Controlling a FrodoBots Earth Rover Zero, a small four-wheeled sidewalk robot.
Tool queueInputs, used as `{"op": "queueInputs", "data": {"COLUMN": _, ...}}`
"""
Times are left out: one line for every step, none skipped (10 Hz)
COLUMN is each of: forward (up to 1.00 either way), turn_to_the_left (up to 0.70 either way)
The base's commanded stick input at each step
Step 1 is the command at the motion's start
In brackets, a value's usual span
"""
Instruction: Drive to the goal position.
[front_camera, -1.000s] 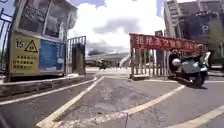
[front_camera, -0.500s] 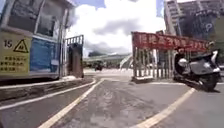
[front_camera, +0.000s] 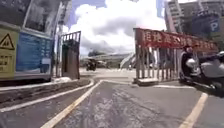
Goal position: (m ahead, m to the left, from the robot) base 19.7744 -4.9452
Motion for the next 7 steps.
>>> {"op": "queueInputs", "data": {"forward": 0.70, "turn_to_the_left": 0.00}}
{"op": "queueInputs", "data": {"forward": 0.70, "turn_to_the_left": 0.00}}
{"op": "queueInputs", "data": {"forward": 0.70, "turn_to_the_left": 0.00}}
{"op": "queueInputs", "data": {"forward": 0.70, "turn_to_the_left": 0.00}}
{"op": "queueInputs", "data": {"forward": 0.70, "turn_to_the_left": 0.00}}
{"op": "queueInputs", "data": {"forward": 0.70, "turn_to_the_left": 0.00}}
{"op": "queueInputs", "data": {"forward": 0.70, "turn_to_the_left": 0.00}}
